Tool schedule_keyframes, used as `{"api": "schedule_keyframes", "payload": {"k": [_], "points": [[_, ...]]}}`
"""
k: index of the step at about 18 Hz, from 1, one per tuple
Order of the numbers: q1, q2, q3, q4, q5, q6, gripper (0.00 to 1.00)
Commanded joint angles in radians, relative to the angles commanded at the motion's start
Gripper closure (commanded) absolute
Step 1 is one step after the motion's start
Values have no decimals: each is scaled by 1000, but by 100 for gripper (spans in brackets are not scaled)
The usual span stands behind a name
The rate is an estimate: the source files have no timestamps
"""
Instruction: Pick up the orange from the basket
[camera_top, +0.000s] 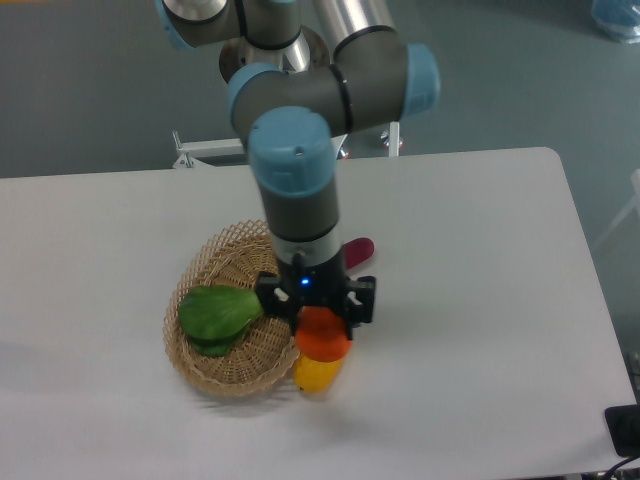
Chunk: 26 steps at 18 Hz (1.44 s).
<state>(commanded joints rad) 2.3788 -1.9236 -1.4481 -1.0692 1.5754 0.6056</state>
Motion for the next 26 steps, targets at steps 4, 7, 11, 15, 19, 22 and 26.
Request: {"api": "schedule_keyframes", "payload": {"k": [4,7,11,15,19,22,26], "points": [[72,0,-5,0,-3,160,38],[97,-2,-8,-2,-12,220,38],[129,-3,-11,0,-14,244,38],[157,0,-12,-2,-21,272,38],[163,3,-12,-2,-29,280,38],[163,5,-15,-2,-29,280,38],[166,9,-31,-2,-32,281,39]]}}
